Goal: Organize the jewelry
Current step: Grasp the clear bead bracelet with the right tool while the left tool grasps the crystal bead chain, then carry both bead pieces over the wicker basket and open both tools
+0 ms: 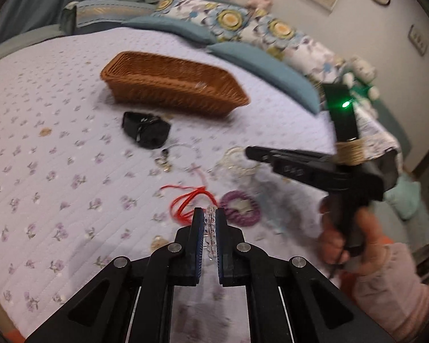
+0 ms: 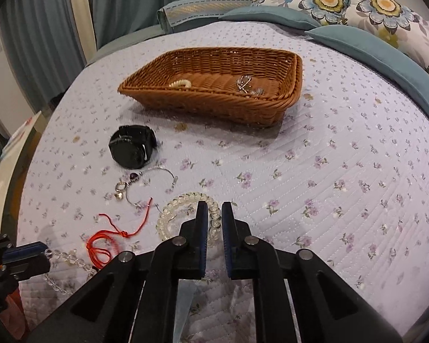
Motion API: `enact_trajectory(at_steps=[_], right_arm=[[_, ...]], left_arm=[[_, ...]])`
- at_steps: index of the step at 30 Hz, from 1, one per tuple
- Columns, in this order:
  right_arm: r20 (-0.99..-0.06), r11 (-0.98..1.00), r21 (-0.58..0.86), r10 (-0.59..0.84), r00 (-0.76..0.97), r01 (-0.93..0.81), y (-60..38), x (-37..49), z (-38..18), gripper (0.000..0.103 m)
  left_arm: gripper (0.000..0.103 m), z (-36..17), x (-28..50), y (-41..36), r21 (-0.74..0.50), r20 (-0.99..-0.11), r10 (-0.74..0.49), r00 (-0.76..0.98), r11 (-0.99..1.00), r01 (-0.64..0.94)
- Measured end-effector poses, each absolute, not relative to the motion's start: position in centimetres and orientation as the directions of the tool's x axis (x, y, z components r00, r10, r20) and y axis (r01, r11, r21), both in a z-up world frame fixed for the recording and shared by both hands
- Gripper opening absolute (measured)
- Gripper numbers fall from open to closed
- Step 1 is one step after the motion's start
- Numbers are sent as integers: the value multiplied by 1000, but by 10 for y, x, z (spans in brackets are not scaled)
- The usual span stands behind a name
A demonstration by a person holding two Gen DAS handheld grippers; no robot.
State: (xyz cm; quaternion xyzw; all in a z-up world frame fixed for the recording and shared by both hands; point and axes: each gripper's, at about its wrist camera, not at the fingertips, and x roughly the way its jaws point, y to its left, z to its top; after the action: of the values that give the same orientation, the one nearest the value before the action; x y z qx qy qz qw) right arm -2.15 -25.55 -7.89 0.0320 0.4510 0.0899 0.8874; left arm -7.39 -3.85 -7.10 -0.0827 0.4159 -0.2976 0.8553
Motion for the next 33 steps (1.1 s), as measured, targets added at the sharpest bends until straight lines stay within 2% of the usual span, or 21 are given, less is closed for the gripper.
enact_trajectory(at_steps=[13,19,26,33], right_arm=[[-732,974,196,223,644,-115,-265,-28,-41,13],[-685,979,189,189,703,-78,-272,-11,-1,13],[-675,983,182,153,721,-39,-282,57,20,13],[-732,981,195,151,665,-7,-286,147,-15,12]], left_arm=[[7,-35,-53,-22,-481,-576,-648,499,762,434],[7,1,-10,-27,-438,-550,-635,542,772,461],[7,37,70,-49,-400,-517,-634,574,773,493],[7,21,160,-83,-401,-545,-622,562,782,477]])
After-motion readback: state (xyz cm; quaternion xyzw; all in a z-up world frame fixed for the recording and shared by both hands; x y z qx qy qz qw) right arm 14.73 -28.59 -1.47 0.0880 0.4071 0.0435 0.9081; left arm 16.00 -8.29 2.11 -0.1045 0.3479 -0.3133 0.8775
